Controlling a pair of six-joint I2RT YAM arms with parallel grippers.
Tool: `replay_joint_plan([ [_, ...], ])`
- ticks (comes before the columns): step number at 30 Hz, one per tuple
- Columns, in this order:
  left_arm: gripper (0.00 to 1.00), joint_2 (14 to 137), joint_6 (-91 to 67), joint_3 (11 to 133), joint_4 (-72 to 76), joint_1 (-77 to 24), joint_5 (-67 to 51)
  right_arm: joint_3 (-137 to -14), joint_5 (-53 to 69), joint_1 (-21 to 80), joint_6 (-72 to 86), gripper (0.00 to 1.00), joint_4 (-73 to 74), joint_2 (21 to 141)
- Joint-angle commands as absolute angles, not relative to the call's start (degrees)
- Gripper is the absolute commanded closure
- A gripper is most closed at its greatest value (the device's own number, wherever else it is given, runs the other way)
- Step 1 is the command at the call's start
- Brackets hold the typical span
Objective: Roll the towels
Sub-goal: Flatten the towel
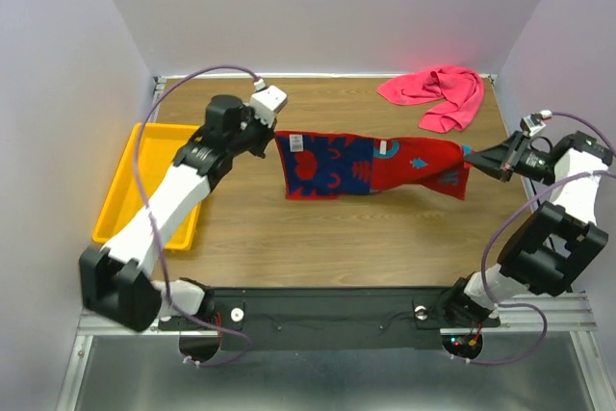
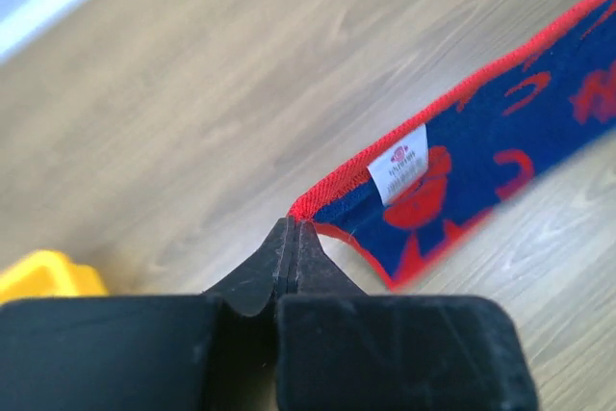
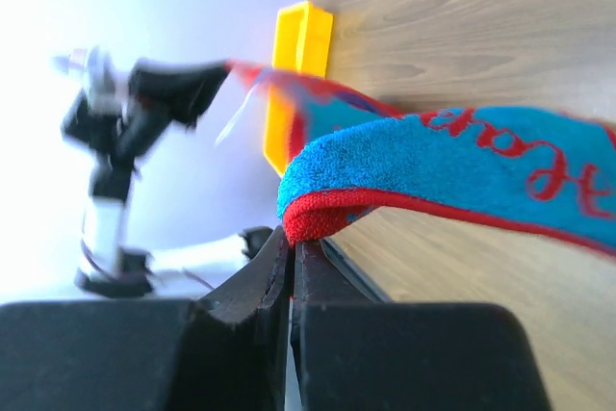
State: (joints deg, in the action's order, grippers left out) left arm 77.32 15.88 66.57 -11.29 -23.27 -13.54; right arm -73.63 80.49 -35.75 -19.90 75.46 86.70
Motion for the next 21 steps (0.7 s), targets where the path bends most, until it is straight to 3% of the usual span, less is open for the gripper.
replay_joint_plan([
  [1,1.0,66.23,22.66,59.97,-10.19,-23.29,-18.1,-71.38,79.8,-40.24,-6.09,0.99,71.46,83.24],
  [10,1.0,46.34,29.88,53.96,-15.81,-23.38,-20.48,-72.42,76.56,-40.43,0.87,0.99,71.46,75.95],
  [16,1.0,44.91,29.45,55.98,-20.04,-23.38,-20.66,-70.24,74.63,-40.43,8.93,0.99,69.37,71.72],
  [21,1.0,51.75,27.42,56.34,-16.09,-23.38,-17.75,-62.41,74.36,-40.43,17.39,1.0,60.49,72.93],
])
